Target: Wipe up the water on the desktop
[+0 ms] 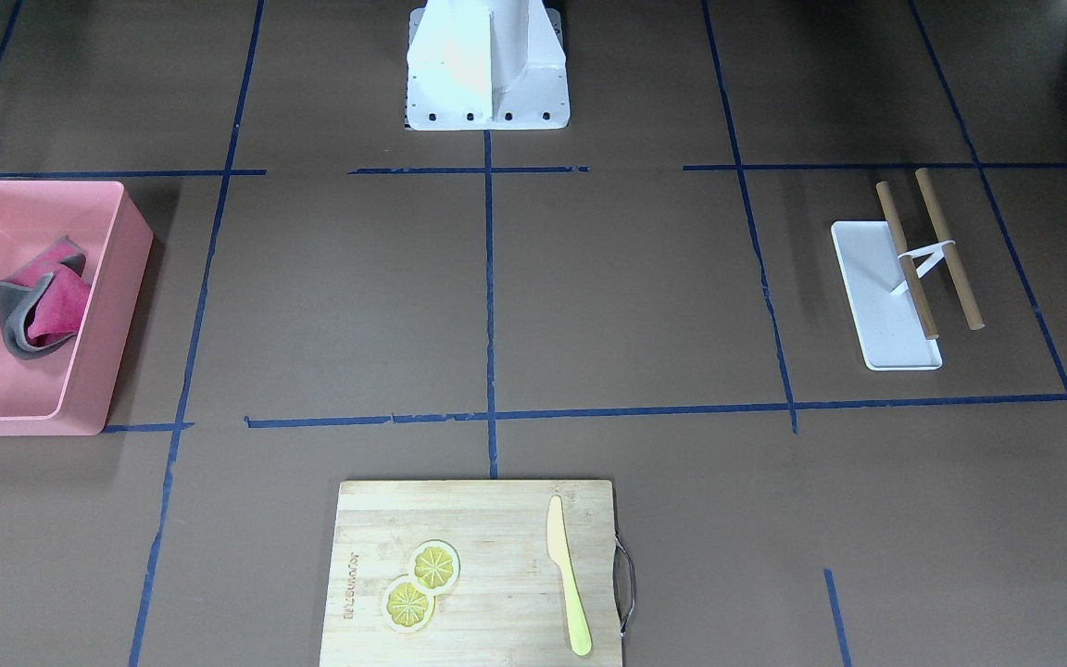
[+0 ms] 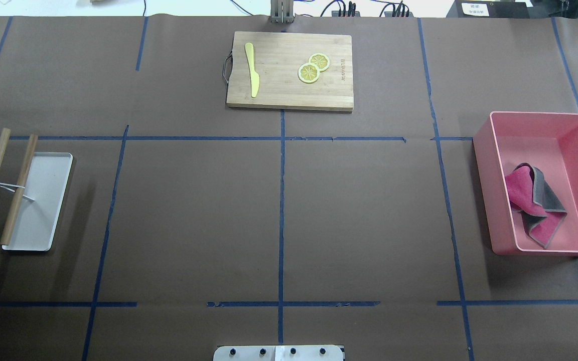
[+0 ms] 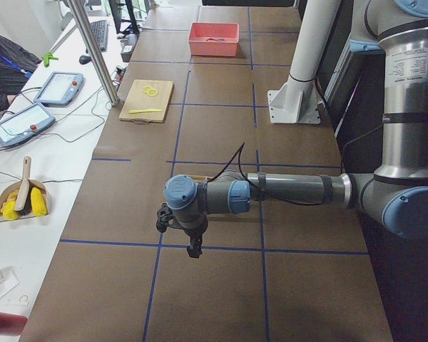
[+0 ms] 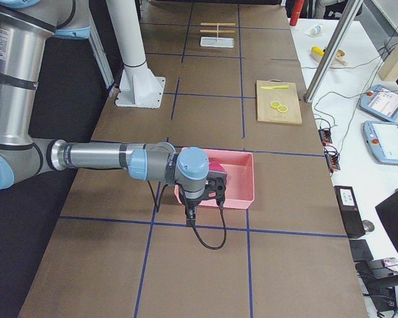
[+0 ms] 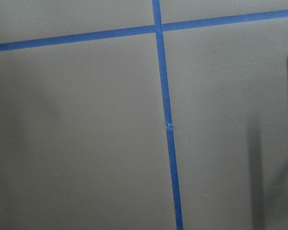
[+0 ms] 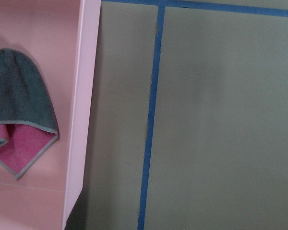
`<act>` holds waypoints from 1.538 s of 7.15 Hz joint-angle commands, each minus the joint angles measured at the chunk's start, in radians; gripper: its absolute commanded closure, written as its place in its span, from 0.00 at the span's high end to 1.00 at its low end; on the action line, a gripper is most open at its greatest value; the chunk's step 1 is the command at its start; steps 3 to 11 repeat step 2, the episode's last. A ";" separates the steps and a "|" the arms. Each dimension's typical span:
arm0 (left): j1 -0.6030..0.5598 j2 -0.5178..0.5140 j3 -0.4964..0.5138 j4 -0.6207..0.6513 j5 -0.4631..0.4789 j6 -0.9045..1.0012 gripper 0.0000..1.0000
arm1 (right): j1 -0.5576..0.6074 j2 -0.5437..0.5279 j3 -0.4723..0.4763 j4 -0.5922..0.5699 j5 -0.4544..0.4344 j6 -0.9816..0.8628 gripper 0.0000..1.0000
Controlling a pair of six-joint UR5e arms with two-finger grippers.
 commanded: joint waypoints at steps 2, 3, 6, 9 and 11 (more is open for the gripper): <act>0.002 -0.005 0.008 0.000 0.002 0.000 1.00 | 0.000 0.002 0.000 0.000 0.010 0.002 1.00; 0.002 -0.005 0.008 0.000 0.002 0.000 1.00 | 0.000 0.002 0.000 0.000 0.010 0.002 1.00; 0.002 -0.005 0.008 0.000 0.002 0.000 1.00 | 0.000 0.002 0.000 0.000 0.010 0.002 1.00; 0.002 -0.005 0.008 0.000 0.002 0.000 1.00 | 0.000 0.002 0.000 0.000 0.010 0.002 1.00; 0.002 -0.005 0.008 0.000 0.002 0.000 1.00 | 0.000 0.002 0.000 0.000 0.010 0.002 1.00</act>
